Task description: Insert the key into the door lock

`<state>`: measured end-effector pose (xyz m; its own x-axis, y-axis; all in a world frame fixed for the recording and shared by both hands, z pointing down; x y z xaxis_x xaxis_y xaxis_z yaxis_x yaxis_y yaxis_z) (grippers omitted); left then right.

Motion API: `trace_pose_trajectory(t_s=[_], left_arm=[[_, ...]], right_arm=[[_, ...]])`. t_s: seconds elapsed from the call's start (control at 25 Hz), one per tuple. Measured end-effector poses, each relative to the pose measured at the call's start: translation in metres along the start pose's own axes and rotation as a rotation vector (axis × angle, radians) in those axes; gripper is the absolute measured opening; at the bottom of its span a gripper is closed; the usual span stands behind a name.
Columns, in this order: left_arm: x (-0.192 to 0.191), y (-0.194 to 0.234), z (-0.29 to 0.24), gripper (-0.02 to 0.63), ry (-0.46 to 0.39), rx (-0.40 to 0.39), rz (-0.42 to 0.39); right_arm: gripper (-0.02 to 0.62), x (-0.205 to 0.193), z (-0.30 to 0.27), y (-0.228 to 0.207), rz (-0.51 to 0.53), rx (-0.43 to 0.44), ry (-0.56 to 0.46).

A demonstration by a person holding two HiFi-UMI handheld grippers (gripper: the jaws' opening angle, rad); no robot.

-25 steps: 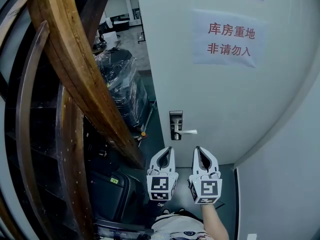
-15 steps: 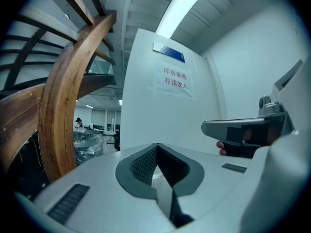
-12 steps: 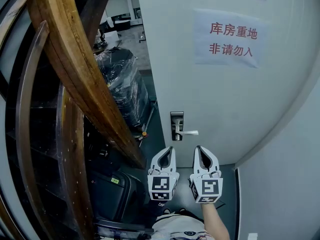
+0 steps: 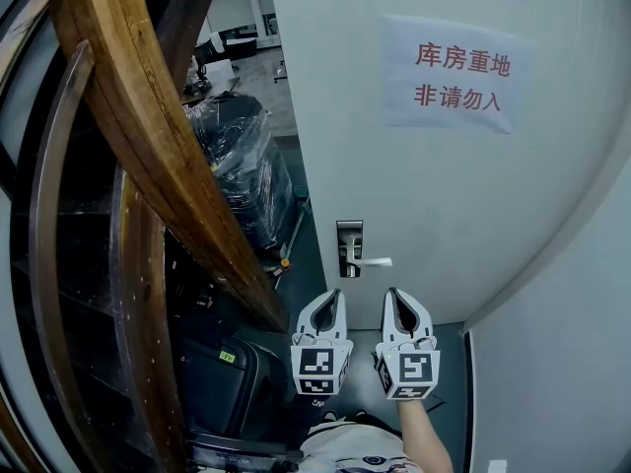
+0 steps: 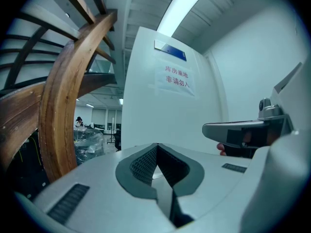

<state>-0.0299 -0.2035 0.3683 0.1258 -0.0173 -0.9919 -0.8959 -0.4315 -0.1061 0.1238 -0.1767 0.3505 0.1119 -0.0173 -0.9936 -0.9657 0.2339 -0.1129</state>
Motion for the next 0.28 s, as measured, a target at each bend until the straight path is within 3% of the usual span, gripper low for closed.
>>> trace_pose_trajectory(t_s=[0.28], left_arm=[[0.0000,0.0010,0.0009,0.002,-0.003,-0.002,0.006]], right_arm=[[0.006,-0.0022,0.0000,0.0021,-0.005,0.002,0.008]])
Point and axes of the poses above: the fingertips, and each gripper's own axes: z backward along the fingers, y to its left, x out of its top, the point moved 8 cm from there along z, backward along the fingers, and after that the axes turned 6 degrees about -z, right-handed, at the moved point
